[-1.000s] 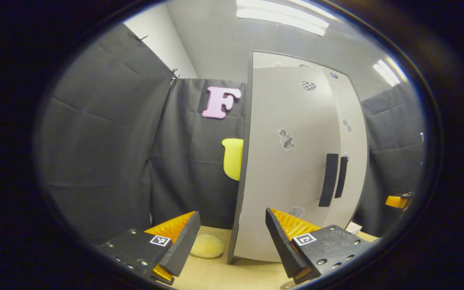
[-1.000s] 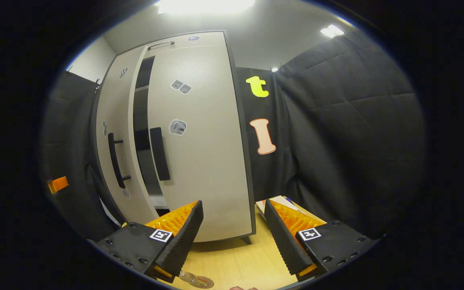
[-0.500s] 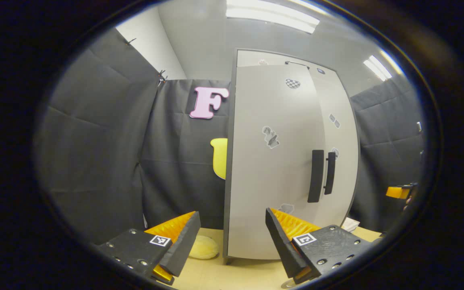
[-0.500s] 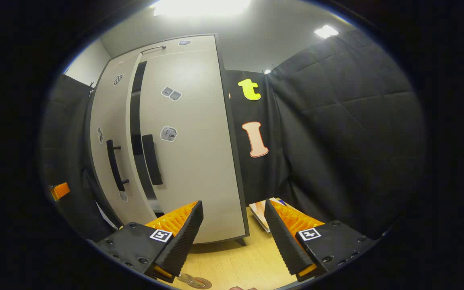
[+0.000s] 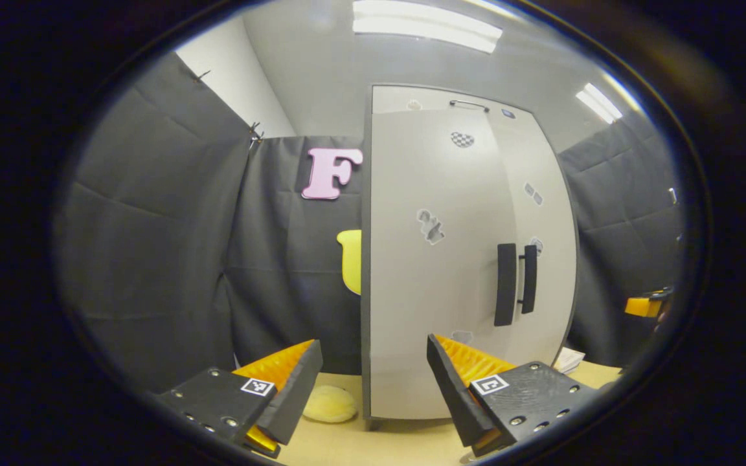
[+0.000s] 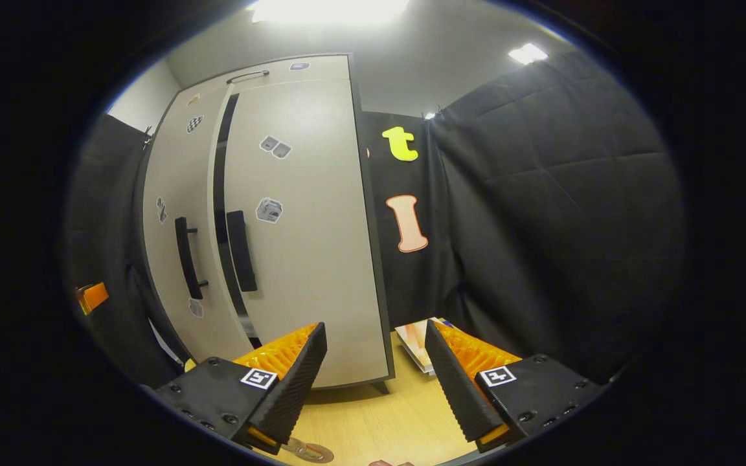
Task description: Grasp the bottle in the cabinet with the left hand and place it on the coaster, then close the right door with the right hand and the left door with the left hand.
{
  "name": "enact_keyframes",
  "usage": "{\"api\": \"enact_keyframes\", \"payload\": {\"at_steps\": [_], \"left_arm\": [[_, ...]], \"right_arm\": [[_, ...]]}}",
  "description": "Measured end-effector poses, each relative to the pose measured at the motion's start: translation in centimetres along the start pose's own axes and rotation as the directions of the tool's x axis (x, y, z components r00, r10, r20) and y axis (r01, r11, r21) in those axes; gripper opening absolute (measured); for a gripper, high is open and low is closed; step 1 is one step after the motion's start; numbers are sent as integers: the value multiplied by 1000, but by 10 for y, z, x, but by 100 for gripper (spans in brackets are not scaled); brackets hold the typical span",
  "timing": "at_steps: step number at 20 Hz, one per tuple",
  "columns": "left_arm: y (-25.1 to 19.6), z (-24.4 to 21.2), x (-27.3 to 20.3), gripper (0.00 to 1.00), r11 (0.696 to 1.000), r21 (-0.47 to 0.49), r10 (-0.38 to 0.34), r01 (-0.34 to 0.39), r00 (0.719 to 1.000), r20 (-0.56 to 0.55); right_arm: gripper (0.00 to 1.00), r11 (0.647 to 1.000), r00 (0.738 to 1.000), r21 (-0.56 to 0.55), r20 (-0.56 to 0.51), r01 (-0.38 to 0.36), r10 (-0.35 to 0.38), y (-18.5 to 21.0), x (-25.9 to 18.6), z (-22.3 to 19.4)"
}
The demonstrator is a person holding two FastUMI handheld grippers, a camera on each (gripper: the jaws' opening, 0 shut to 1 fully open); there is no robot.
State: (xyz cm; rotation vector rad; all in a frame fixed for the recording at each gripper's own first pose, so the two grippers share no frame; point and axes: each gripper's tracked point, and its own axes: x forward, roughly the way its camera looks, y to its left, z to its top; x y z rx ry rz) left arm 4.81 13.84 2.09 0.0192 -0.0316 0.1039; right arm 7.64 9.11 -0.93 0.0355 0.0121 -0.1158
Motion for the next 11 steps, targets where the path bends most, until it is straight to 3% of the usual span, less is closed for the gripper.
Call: {"api": "enact_keyframes", "payload": {"at_steps": [11], "left_arm": [[-3,-8,-6,94,1000,7,-10,10,1000,-27]], "right_arm": [[98,999,999,-22,19,-27,28,10,6,8]]}}
